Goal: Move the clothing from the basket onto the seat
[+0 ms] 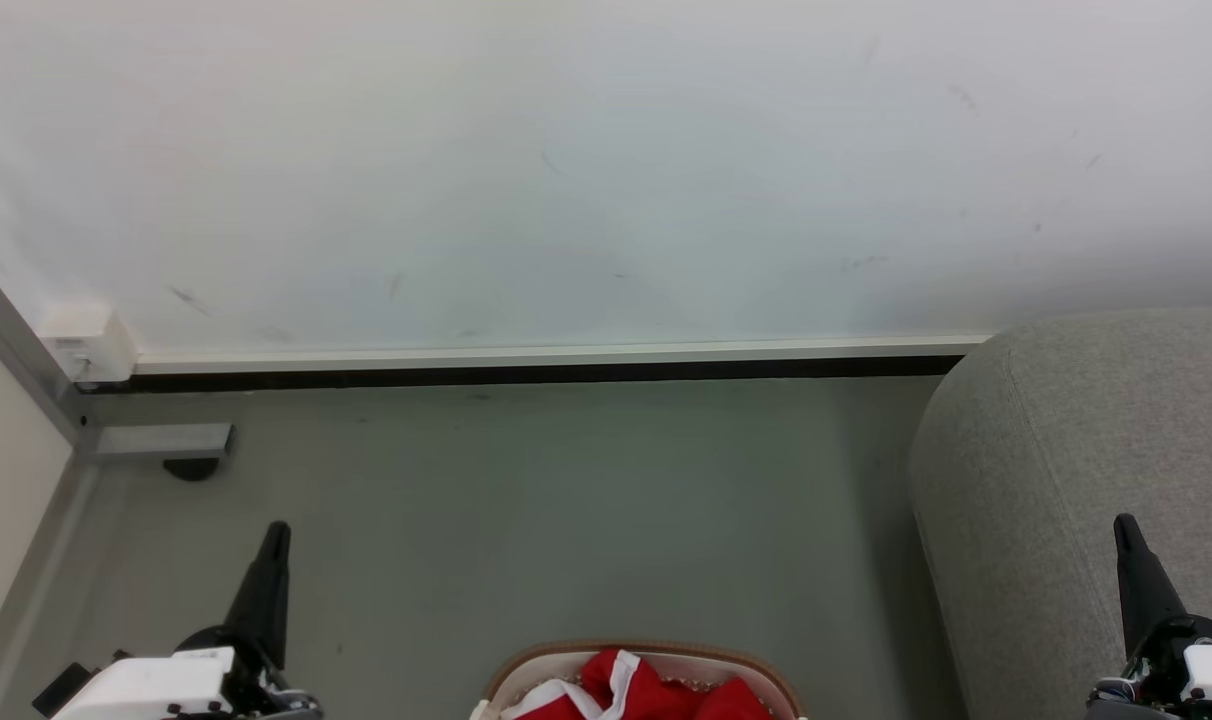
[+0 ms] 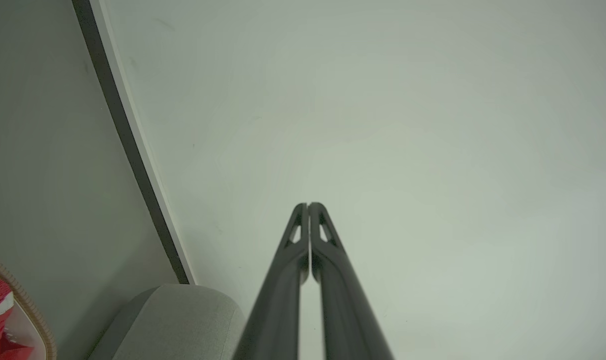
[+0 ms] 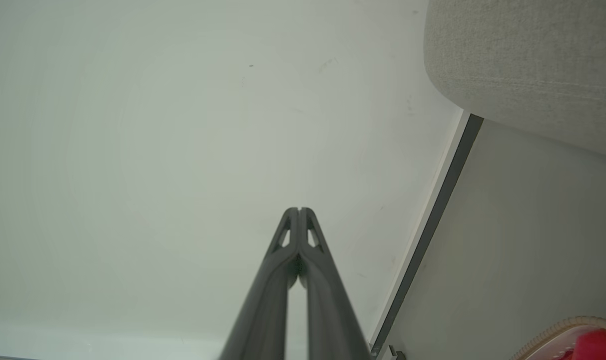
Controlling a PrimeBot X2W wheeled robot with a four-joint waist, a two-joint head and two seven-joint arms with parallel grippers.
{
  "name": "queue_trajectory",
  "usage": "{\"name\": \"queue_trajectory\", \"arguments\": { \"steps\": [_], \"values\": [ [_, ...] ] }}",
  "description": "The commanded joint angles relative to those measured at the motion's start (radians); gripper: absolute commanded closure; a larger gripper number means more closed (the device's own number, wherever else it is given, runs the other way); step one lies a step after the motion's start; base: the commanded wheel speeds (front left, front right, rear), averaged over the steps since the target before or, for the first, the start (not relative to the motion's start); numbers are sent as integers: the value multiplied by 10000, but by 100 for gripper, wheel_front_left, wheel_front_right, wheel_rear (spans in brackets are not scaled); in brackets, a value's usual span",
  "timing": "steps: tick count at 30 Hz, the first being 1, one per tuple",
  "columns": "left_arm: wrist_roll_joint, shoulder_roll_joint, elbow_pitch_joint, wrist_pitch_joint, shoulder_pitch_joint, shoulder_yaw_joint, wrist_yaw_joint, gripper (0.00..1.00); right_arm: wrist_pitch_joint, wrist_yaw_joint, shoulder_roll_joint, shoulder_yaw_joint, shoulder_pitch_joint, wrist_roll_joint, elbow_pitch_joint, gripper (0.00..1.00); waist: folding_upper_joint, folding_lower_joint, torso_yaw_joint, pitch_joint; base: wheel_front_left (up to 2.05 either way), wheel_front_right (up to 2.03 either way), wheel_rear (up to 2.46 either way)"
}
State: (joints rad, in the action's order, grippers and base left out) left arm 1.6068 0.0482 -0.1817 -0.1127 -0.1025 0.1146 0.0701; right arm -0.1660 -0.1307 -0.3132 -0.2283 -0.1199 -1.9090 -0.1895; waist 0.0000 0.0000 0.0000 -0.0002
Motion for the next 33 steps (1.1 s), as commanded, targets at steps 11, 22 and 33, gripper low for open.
{"name": "queue_trajectory", "arguments": {
  "steps": [11,22,33],
  "values": [
    [113,84,7,3,-95,24,47,100,-33,-40,-57,-4,-77,31,-3,100,0,0,0,0,0,0,0],
    [113,84,7,3,-95,24,47,100,-33,-40,-57,-4,-77,31,-3,100,0,0,0,0,0,0,0],
    [-7,-57,-148,6,123,-18,-4,0,0,2,89,-31,103,4,-128,0,0,0,0,0,0,0,0]
  ]
}}
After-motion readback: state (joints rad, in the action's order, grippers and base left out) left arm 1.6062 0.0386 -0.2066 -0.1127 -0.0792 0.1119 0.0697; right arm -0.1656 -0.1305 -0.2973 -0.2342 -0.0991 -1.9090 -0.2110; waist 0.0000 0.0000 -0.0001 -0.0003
